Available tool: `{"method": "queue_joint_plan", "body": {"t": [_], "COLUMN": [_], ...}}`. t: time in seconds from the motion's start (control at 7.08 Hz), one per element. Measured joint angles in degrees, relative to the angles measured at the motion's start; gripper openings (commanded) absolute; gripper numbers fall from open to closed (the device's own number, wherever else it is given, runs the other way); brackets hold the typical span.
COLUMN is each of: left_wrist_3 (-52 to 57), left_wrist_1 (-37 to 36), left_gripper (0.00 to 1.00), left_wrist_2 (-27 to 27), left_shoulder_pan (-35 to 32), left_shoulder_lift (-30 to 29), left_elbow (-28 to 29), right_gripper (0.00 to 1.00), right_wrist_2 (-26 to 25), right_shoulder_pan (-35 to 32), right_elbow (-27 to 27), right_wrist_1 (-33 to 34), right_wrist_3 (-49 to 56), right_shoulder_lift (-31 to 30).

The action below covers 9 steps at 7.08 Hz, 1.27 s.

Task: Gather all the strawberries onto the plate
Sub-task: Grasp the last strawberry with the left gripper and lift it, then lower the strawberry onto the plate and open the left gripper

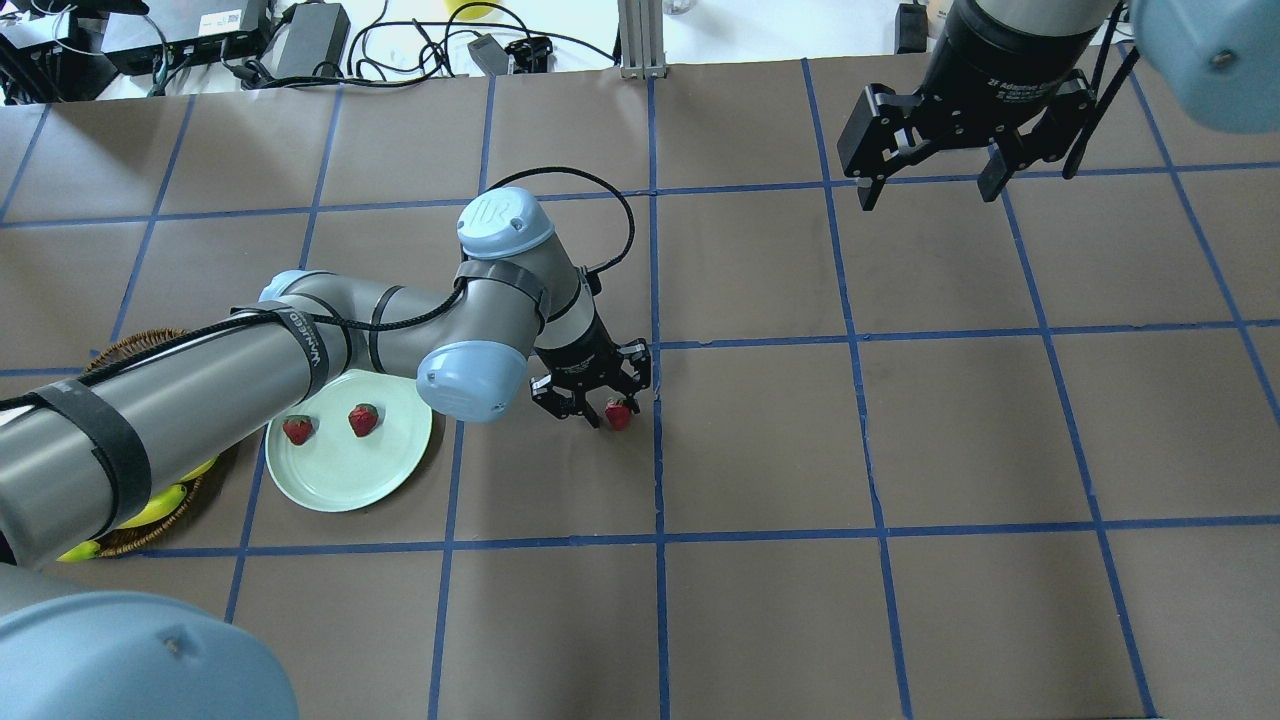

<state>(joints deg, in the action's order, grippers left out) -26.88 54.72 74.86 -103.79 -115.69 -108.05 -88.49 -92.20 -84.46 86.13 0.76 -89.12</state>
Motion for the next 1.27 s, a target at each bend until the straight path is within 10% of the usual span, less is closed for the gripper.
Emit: {"method": "queue_joint_plan", "body": {"t": [0.71, 1.27], "left_wrist_3": [9.63, 34.57], "left_wrist_1": [0.74, 12.04], "left_gripper": [0.00, 0.00], "left_wrist_2": [7.68, 12.87], "left_shoulder_pan": [1.26, 18.26], "left_shoulder_lift": [2.42, 7.17], "left_elbow": [2.73, 4.95], "right_gripper": [1.00, 1.00], "right_wrist_2": [-0.01, -0.01], "right_shoulder_pan": [0.00, 0.00], "right_elbow": [0.00, 0.00], "right_wrist_1": [0.00, 0.00], "right_wrist_3": [-0.01, 0.03], "right_shoulder_lift": [0.00, 0.00]}}
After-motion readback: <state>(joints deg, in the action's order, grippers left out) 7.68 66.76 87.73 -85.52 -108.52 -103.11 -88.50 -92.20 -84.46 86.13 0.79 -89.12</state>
